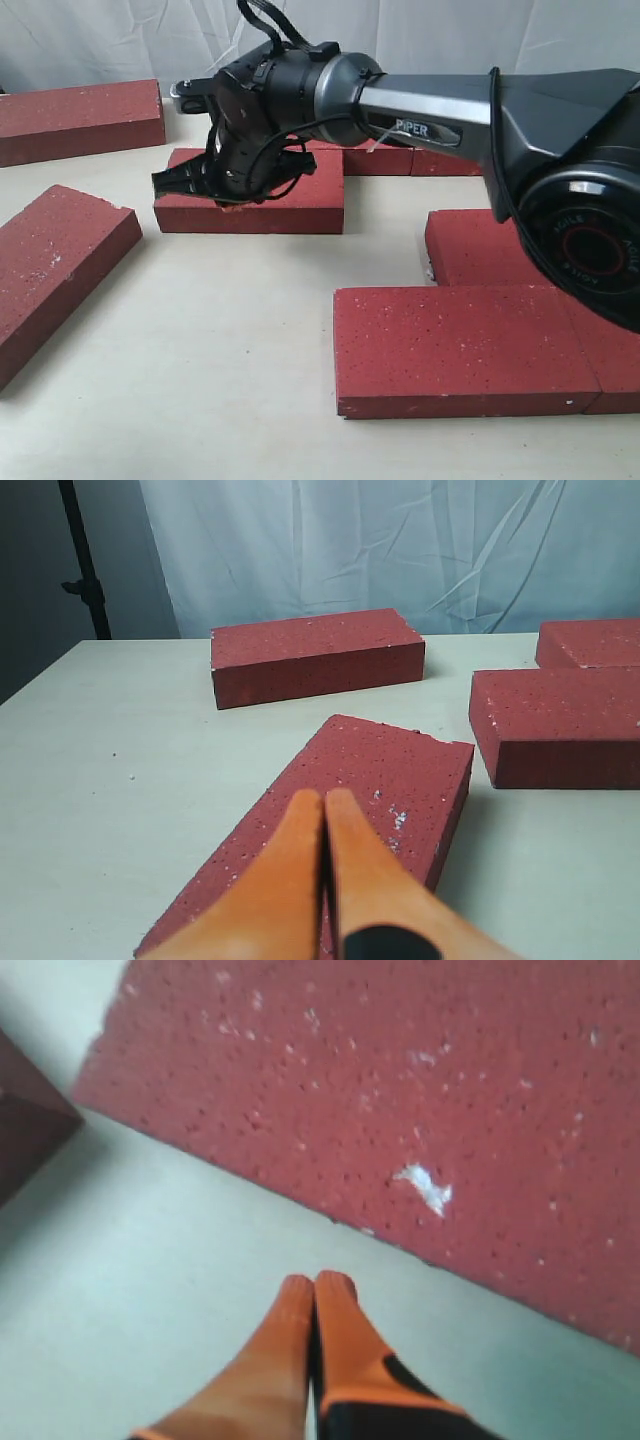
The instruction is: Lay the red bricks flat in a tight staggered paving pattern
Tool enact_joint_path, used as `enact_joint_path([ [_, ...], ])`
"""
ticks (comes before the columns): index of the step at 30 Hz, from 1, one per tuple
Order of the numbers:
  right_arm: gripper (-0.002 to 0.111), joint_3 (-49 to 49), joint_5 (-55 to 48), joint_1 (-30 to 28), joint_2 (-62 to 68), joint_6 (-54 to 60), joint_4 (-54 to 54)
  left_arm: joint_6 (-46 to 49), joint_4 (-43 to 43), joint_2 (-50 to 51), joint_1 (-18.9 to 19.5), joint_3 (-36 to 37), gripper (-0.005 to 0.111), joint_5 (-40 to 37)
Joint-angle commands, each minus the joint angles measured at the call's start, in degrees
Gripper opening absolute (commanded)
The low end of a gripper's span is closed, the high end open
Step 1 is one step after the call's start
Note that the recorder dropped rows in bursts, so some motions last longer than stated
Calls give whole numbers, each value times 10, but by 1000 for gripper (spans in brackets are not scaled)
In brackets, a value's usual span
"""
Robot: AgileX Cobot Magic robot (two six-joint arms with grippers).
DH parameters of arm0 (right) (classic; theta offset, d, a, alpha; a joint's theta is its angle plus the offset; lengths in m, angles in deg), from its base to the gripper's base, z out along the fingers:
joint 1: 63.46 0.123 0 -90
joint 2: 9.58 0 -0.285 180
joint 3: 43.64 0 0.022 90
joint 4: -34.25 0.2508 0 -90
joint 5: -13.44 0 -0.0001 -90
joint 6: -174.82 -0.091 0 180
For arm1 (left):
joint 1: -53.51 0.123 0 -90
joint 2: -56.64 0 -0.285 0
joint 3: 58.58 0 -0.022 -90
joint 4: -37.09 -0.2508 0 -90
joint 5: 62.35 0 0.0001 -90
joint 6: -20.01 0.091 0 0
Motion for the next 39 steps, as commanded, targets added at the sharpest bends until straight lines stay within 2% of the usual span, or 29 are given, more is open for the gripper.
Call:
enact_joint_path([
  [1, -1, 2, 73, -3, -10, 6, -1, -2, -2, -3, -1, 3, 0, 8],
  [6, -1, 8, 144, -26, -10, 8, 42, -2, -2, -3, -1, 3, 0, 8],
  [16, -1, 168, 42, -29, 49, 111, 147, -2, -2, -3, -1, 3, 0, 8],
  [22, -1, 270, 3, -29, 108, 122, 185, -2, -2, -3, -1, 3, 0, 8],
  [29, -1, 343, -18, -29, 159, 122, 222, -2, -2, -3, -1, 3, 0, 8],
  [35, -1, 404, -56, -23, 176, 130, 229, -2, -2, -3, -1, 3, 0, 8],
  [39, -1, 431, -56, -14, 176, 135, 194, -2, -2, -3, -1, 3, 0, 8],
])
